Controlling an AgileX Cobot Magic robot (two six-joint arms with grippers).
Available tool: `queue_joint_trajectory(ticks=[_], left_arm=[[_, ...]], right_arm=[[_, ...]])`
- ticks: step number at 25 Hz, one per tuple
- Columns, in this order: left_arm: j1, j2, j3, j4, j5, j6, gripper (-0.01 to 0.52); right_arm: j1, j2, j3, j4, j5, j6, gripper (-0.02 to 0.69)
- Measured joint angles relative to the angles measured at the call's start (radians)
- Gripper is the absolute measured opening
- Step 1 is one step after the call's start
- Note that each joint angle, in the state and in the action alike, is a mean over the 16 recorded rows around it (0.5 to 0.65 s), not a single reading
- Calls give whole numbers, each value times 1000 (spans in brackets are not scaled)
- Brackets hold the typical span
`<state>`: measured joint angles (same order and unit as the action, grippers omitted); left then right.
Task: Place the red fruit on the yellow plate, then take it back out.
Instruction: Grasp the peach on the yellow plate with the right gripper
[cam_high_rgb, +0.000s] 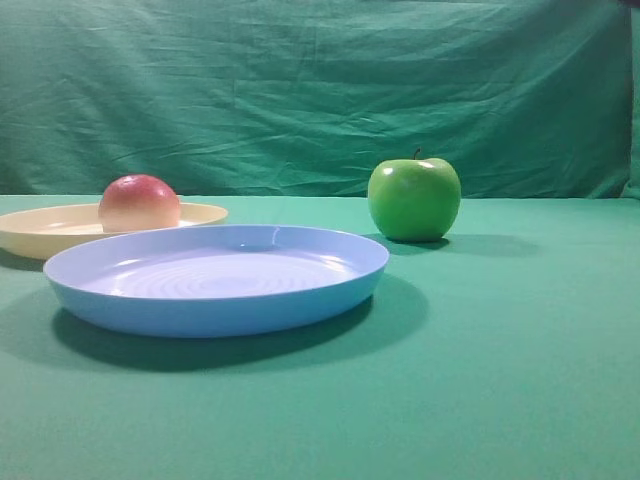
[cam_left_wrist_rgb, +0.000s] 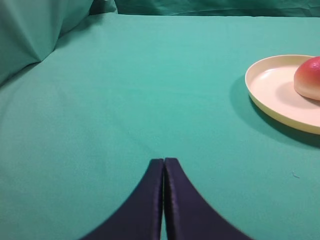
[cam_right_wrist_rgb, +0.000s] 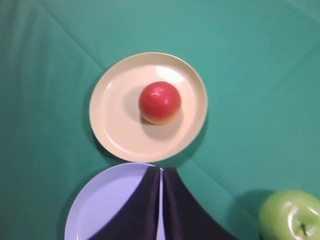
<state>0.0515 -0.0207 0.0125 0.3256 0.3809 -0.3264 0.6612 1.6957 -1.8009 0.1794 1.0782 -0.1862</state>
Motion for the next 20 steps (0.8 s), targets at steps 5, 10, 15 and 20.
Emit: queue_joint_trajectory(ticks=[5,10,15,20], left_arm=[[0,0,0,0,0,0,0],[0,0,0,0,0,0,0],[0,0,0,0,0,0,0],[0,0,0,0,0,0,0]], right_arm=[[-2,-186,188,-32,-51,63,0],[-2,-388,431,-18,-149,74,0],[-2,-580,637,-2,-229,76,0],[-2,-739,754,-21,-260,83,0]])
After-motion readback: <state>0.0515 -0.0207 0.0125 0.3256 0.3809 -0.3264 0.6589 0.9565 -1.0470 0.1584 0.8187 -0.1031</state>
